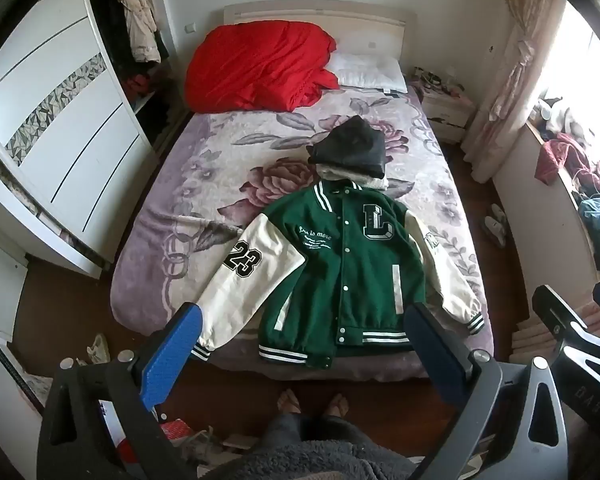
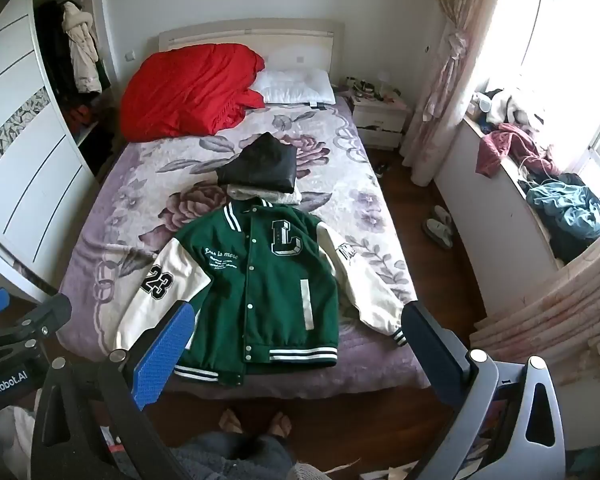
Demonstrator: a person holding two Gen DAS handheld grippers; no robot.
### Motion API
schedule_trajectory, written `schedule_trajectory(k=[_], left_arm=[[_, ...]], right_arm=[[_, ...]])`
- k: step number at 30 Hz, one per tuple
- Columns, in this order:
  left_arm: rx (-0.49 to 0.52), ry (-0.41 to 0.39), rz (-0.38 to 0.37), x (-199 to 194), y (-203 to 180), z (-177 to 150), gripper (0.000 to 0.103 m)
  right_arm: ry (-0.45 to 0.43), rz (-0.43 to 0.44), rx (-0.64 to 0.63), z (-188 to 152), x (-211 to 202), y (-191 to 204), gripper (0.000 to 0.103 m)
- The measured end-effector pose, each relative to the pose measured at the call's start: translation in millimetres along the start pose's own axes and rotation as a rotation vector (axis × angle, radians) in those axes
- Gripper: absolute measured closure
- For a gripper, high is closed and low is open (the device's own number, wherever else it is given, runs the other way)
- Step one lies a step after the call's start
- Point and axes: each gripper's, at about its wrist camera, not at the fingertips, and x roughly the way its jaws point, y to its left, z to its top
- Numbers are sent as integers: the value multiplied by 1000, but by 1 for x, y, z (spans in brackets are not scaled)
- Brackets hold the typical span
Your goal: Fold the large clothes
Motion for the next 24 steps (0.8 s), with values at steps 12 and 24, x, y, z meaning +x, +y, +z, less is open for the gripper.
schedule_trajectory(k=[12,24], left_arm=[[-2,-6,0,1,0,0,0],[-1,-17,-1,-7,1,6,0]], right_arm=[[-1,4,0,-1,-1,1,0],[-6,7,3,-2,-4,3,0]])
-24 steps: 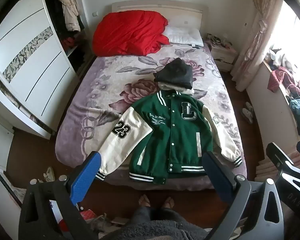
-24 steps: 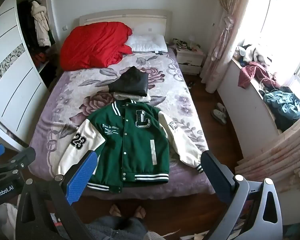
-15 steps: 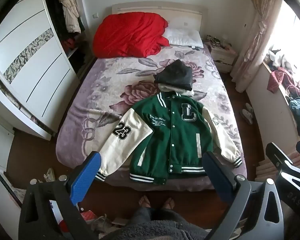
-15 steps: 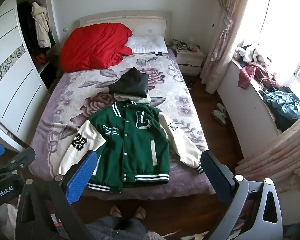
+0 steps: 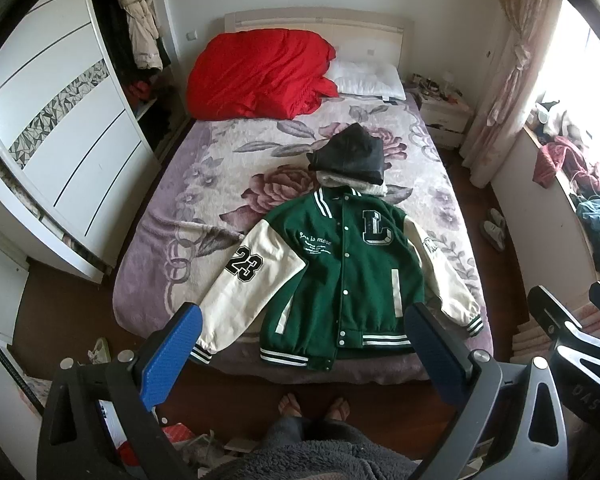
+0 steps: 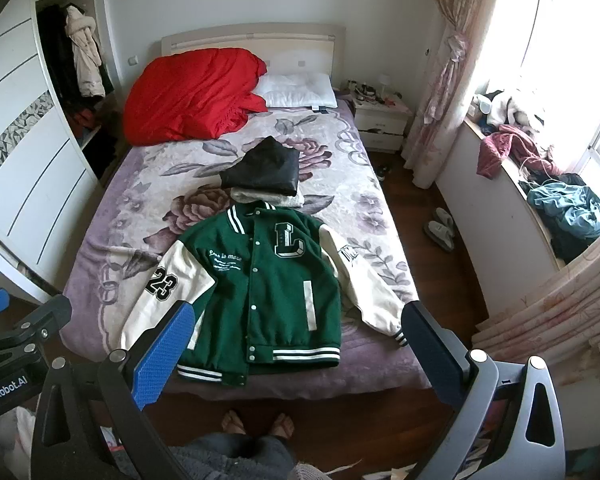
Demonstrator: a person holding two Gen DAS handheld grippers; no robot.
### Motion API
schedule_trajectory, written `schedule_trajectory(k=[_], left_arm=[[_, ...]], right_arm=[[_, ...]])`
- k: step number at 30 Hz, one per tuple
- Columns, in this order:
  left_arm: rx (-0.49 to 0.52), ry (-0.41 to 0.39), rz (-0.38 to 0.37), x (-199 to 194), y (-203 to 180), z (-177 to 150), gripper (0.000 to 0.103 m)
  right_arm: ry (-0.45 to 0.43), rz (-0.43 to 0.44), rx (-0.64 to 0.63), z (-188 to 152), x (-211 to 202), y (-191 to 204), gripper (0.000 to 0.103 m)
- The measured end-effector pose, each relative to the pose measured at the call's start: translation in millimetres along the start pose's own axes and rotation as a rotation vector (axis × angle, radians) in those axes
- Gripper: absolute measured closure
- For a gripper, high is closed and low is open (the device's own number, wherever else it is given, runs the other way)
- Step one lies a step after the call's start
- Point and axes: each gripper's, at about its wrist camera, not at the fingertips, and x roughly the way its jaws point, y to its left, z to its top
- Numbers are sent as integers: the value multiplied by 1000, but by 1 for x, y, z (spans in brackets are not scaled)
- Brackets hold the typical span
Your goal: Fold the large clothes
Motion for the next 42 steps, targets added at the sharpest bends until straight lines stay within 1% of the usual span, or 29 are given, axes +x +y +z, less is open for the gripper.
schedule_trajectory(k=[10,13,15,20,25,36,39,40,41,42], left_arm=[[0,-10,3,0,-1,-2,0],[0,-11,1,-7,-1,7,0],[1,-14,1,-11,0,14,0],[4,-17,-1,-16,-5,35,0],[3,-26,1,-16,-6,33,0],[0,-44,-6,-13,-2,38,0],[0,-47,-5,-13,-2,38,0],[0,-47,-8,-13,-1,38,0],[-3,-48,-6,-13,-1,38,0],[-3,-49,-6,-13,-1,37,0]], right_arm=[[-4,0,3,-6,0,-3,0],[-8,-1,5,-9,1,-5,0],[-9,-3,7,6,-9,5,0],[-11,-1,6,10,-12,8,0],[-14,-1,8,11,-13,7,0],[-20,1,10,17,-17,7,0],[-21,1,11,13,-16,6,0],[-22,-1,11,15,-16,6,0],[-23,0,11,30,-24,5,0],[-23,0,12,29,-24,6,0]])
